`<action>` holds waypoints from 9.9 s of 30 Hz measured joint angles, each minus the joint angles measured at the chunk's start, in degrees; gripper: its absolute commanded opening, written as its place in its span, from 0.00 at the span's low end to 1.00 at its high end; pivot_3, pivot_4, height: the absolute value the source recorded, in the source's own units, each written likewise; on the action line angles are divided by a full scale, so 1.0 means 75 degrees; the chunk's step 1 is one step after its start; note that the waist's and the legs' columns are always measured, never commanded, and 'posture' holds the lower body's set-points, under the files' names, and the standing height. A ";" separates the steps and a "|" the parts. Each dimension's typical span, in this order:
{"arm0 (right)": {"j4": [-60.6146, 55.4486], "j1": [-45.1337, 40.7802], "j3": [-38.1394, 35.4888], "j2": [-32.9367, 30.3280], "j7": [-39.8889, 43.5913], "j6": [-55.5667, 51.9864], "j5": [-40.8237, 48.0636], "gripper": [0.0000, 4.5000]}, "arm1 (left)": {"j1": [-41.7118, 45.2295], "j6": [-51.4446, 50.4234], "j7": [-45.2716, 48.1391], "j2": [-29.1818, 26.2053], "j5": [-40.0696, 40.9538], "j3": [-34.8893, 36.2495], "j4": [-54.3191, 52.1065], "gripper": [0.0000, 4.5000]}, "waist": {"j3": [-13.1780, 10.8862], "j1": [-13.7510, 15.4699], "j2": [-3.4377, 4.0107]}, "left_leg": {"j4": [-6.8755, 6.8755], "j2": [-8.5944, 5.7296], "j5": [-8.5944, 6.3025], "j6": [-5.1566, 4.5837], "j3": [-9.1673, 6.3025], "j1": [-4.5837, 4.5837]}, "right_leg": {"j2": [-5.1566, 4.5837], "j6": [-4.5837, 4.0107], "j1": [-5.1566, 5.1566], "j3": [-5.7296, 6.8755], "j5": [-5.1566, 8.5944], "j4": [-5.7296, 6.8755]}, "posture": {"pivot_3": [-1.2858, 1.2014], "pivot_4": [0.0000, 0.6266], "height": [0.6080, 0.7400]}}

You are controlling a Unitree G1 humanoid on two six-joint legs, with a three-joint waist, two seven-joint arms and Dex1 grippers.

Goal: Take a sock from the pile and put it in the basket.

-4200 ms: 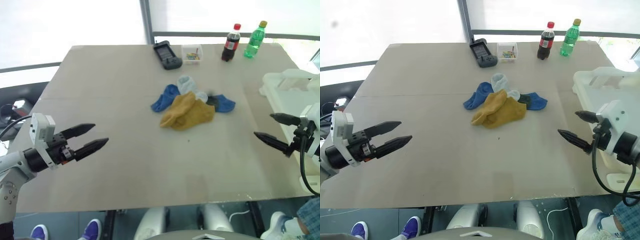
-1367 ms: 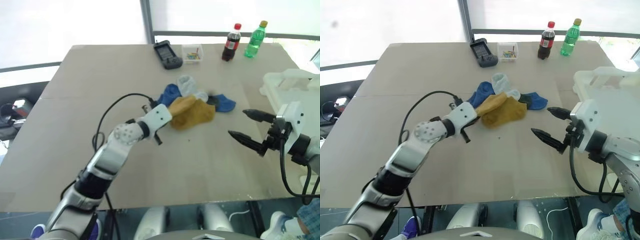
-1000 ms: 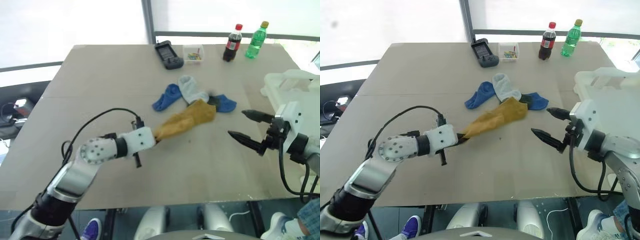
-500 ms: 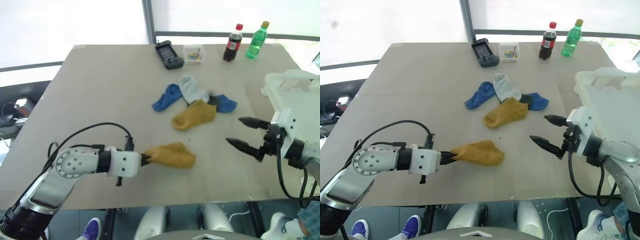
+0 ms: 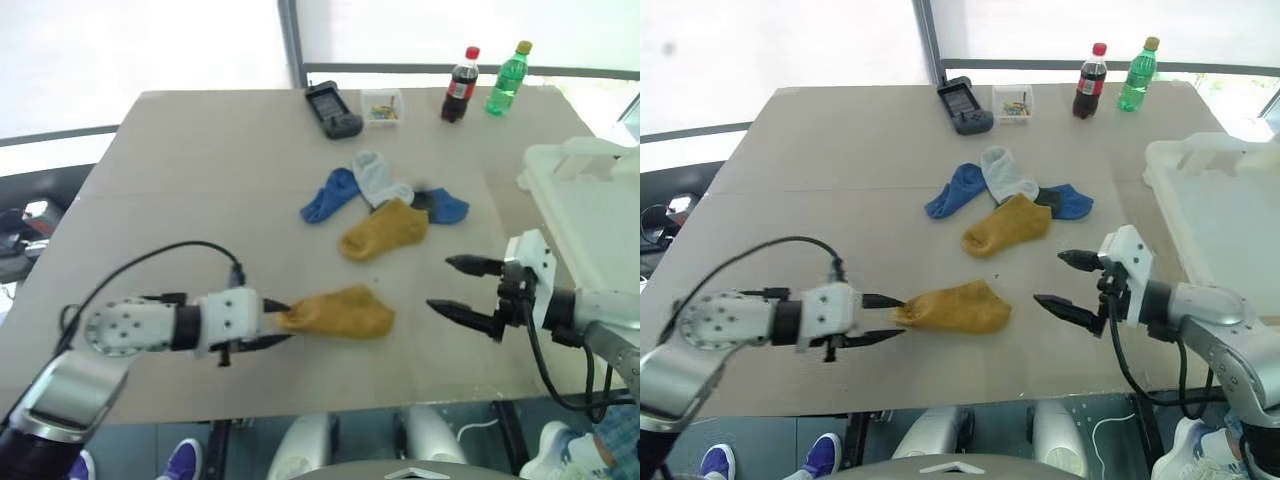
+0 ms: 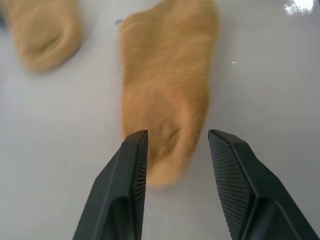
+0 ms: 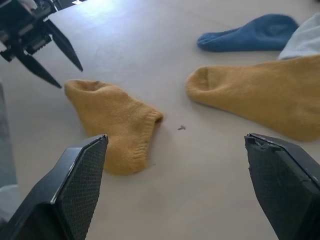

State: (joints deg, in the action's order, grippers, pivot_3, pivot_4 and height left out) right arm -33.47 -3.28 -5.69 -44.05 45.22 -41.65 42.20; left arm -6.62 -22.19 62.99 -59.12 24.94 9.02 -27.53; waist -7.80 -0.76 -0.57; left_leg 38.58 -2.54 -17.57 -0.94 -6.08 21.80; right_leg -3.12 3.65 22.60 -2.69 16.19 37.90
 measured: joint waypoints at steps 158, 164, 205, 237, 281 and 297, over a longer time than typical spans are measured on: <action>0.1537 -0.0483 0.1335 0.0665 0.0528 0.1119 -0.2748 0.87 | 0.0521 -0.2470 -0.3249 0.2633 0.1032 -0.0455 -0.0675 1.00 | 0.0001 0.0001 0.0003 | -0.0021 -0.0010 0.0026 0.0044 -0.0014 -0.0006 | -0.0010 -0.0003 0.0004 0.0001 0.0001 -0.0002 | 0.52 0.24 1.00; 0.1278 0.0138 0.1897 0.0665 0.0331 0.1191 -0.3154 0.26 | 0.0521 -0.2425 -0.2571 0.2385 0.1429 -0.0047 -0.0588 1.00 | 0.0001 0.0012 0.0003 | -0.0020 -0.0016 0.0027 0.0046 -0.0012 -0.0002 | -0.0015 -0.0003 0.0004 -0.0002 0.0001 -0.0008 | 0.52 0.24 1.00; 0.2207 -0.0335 -0.0095 -0.0329 0.1339 0.1595 -0.1728 0.65 | -0.0053 -0.1284 -0.0614 0.1384 0.1727 0.0352 -0.0185 1.00 | -0.0002 -0.0016 0.0004 | -0.0022 -0.0010 0.0018 0.0029 -0.0017 -0.0014 | -0.0016 -0.0003 -0.0016 0.0000 0.0000 -0.0013 | 0.52 0.24 1.00; 0.9612 -0.5478 0.2134 0.2643 -0.0124 0.5293 -0.5573 0.36 | -0.0660 -0.1346 -0.2143 0.1975 0.2013 0.0891 -0.1022 1.00 | -0.0005 -0.0083 0.0006 | -0.0025 -0.0008 0.0033 0.0055 0.0011 0.0004 | -0.0004 -0.0013 0.0028 -0.0003 -0.0005 -0.0007 | 0.52 0.24 1.00; 0.3314 -0.2898 0.0724 0.1581 -0.0784 -0.1646 -0.3942 0.03 | -0.0541 -0.1151 -0.2033 0.2122 0.1653 0.0583 -0.0725 1.00 | -0.0007 -0.0117 0.0009 | -0.0029 -0.0008 0.0032 0.0053 0.0007 0.0008 | -0.0011 -0.0013 0.0027 -0.0002 -0.0005 -0.0008 | 0.52 0.24 1.00; 0.2088 -0.2417 0.0168 0.1169 -0.1216 -0.3279 -0.2826 0.03 | -0.0083 -0.1148 -0.1860 0.2126 0.1626 0.0225 -0.0404 1.00 | -0.0008 0.0012 0.0011 | -0.0032 -0.0010 0.0031 0.0052 0.0004 0.0010 | -0.0015 -0.0013 0.0027 0.0002 -0.0005 -0.0014 | 0.52 0.24 1.00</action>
State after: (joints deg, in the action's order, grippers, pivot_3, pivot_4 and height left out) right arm -17.81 -21.40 -4.43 -35.28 36.10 -66.24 21.01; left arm -7.24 -30.79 49.04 -43.18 37.13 10.70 -30.57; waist -7.86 -0.68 -0.49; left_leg 38.34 -2.61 -17.33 -0.55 -6.05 21.87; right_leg -3.23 3.55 22.80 -2.68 16.16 37.79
